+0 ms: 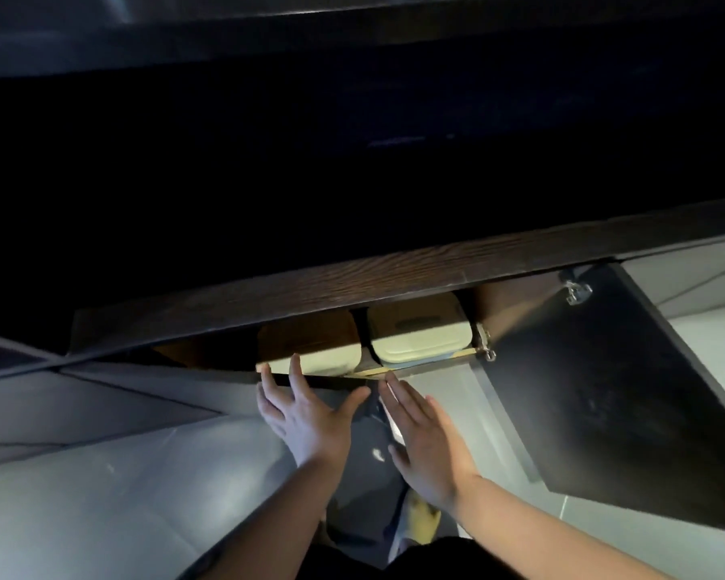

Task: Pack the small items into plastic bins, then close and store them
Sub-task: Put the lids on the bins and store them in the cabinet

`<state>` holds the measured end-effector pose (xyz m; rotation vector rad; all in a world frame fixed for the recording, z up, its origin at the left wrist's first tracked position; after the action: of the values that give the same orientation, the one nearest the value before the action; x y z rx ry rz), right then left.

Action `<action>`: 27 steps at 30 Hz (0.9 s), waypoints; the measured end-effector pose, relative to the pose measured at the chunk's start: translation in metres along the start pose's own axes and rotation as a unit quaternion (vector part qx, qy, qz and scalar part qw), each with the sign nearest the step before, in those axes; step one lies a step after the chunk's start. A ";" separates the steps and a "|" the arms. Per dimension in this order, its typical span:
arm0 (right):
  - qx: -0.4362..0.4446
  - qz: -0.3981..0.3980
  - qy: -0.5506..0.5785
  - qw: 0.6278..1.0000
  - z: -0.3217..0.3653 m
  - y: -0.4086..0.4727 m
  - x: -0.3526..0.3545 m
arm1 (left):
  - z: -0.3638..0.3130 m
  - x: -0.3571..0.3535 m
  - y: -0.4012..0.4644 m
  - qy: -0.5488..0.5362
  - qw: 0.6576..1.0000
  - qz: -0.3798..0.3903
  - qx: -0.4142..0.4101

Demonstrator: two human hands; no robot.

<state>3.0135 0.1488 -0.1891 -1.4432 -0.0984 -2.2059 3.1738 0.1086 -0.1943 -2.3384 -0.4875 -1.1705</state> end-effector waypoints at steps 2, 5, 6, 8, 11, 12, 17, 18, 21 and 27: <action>-0.010 0.028 -0.102 0.994 0.001 0.008 0.002 | -0.004 -0.001 0.007 0.015 0.999 0.005 -0.034; -0.064 0.009 -0.092 0.994 -0.003 0.022 0.005 | -0.004 0.006 0.012 0.048 0.990 0.005 -0.134; -0.079 -0.010 -0.073 0.994 -0.005 0.026 0.007 | -0.003 0.009 0.012 0.064 0.980 0.011 -0.189; -0.100 -0.042 -0.061 0.992 -0.005 0.034 0.010 | -0.002 0.014 0.013 0.086 0.953 0.034 -0.289; -0.126 -0.056 -0.045 0.989 -0.008 0.049 0.010 | -0.009 0.012 0.026 0.065 0.926 0.150 -0.341; -0.138 -0.056 -0.042 0.988 -0.009 0.054 0.010 | -0.013 0.008 0.032 0.061 0.919 0.203 -0.333; -0.165 -0.040 -0.027 0.985 -0.013 0.067 0.008 | -0.039 -0.007 0.058 0.136 0.903 0.275 -0.302; -0.165 -0.039 -0.026 0.985 -0.013 0.065 0.008 | -0.040 -0.008 0.060 0.146 0.900 0.283 -0.299; -0.172 -0.056 -0.031 0.983 -0.016 0.053 0.013 | -0.038 -0.011 0.056 0.162 0.895 0.287 -0.301; -0.293 -0.120 0.017 0.948 -0.046 -0.015 0.021 | -0.055 -0.039 0.013 0.107 0.868 0.379 -0.302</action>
<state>2.9616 0.1398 -0.1872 -1.7699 0.4562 -2.5946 3.1224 0.0634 -0.2012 -2.4265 0.9388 -1.2364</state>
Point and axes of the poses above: each hand's wrist, its own y-axis towards the middle knuckle, its own x-axis out of the back of the hand, z = x × y, the point moved 6 cm from there along y, towards the middle knuckle, and after that the axes turned 10 degrees about x, right-handed, at the moved point
